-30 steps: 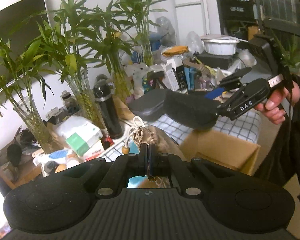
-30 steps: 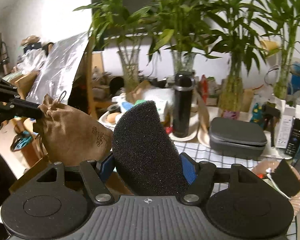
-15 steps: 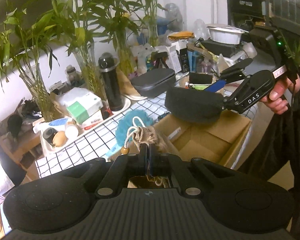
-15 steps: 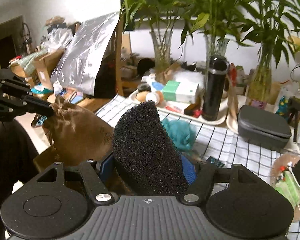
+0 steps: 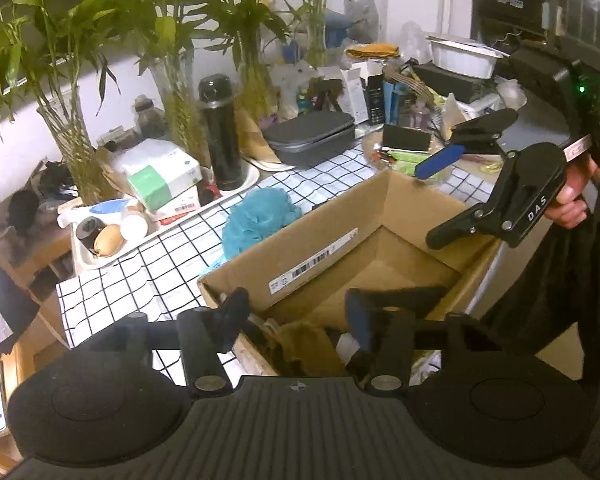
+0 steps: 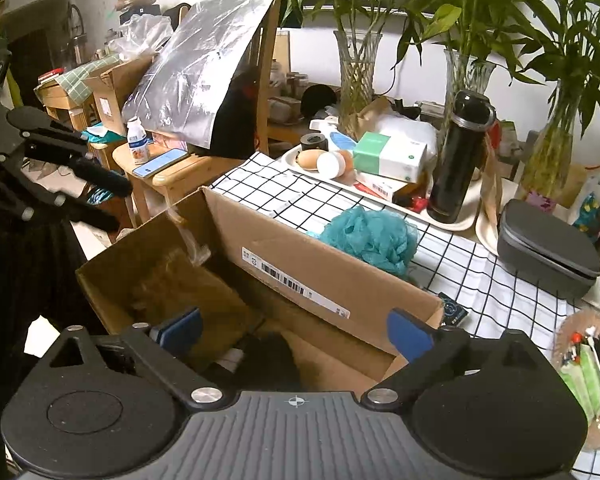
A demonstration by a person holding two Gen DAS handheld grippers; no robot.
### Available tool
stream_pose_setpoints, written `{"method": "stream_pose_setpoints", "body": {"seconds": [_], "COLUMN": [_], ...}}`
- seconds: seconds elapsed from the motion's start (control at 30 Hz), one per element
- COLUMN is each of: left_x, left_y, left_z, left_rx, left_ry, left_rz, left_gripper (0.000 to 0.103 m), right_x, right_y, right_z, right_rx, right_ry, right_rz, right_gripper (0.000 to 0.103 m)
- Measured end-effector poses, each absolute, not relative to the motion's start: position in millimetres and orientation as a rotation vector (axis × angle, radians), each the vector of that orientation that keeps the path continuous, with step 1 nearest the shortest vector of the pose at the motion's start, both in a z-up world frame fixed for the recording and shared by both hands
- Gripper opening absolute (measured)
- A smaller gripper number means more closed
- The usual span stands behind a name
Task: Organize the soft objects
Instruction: 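Move the left gripper to the teal loofah while the right moves to the black packet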
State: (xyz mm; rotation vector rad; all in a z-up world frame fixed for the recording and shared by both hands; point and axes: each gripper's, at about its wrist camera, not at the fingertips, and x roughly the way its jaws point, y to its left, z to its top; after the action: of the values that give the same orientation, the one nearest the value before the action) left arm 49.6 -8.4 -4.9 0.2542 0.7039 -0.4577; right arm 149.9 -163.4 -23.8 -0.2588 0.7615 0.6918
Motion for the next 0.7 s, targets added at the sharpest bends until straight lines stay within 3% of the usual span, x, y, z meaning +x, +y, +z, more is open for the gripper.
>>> {"method": "stream_pose_setpoints", "body": {"seconds": [0.3,0.7], "left_x": [56,90], "left_y": [-1,2], "left_z": [-11,-4], "left_rx": [0.187,0.102], "left_ry": [0.750,0.653], "left_rz": [-0.439,-0.389], "left_gripper": [0.056,0.056], "right_x": [150,167], "right_y": [-160,-156], "right_z": [-28,-26], "right_rx": [-0.298,-0.255], "right_ry": [0.767,0.695], "right_rz": [0.673,0.527], "right_gripper": [0.103,0.103]}}
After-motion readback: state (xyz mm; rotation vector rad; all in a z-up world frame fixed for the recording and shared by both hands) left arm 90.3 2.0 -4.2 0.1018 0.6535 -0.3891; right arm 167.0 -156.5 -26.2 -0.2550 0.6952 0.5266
